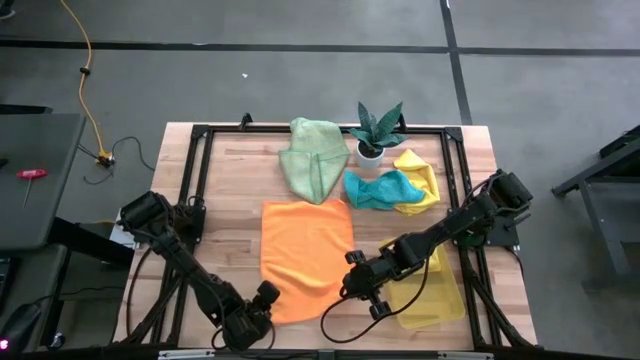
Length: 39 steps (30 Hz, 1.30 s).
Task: Fold microfiber towels
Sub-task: Fold the orange microfiber cloth
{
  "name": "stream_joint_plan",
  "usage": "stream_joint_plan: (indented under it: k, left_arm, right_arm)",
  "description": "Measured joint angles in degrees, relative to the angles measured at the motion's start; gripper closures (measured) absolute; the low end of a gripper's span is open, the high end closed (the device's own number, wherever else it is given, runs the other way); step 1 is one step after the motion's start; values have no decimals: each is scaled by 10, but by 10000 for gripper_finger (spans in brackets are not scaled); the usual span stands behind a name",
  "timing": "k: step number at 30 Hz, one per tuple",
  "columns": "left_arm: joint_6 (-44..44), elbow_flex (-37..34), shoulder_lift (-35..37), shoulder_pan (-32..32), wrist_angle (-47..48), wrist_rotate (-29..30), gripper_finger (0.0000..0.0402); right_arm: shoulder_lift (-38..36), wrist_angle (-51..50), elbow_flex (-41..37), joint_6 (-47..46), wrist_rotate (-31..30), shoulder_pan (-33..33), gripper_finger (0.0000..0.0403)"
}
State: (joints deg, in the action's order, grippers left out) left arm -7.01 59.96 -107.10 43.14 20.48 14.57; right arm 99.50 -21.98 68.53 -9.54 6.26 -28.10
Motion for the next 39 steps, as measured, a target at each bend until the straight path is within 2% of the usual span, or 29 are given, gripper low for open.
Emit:
stream_joint_plan:
  k: [6,8,17,28,30,34,39]
  left_arm:
    - [-5,0,0,-6,7,11,375]
    - [-20,0,0,-6,7,11,394]
    - [-121,0,46,8,46,-57,397]
    - [-185,0,151,23,87,-70,400]
    - [-184,0,171,24,86,-58,400]
    - [-183,0,212,22,128,3,400]
    - [-186,-1,243,5,222,74,401]
  right_arm:
    - [0,0,0,-1,1,0,403]
    - [0,0,0,-1,1,0,403]
    - [0,6,0,-7,23,0,403]
    - [-1,49,0,-15,63,0,403]
    - [-1,51,0,-31,53,1,403]
    - [-2,44,0,-33,20,12,403]
    - [-2,41,0,-35,-50,37,403]
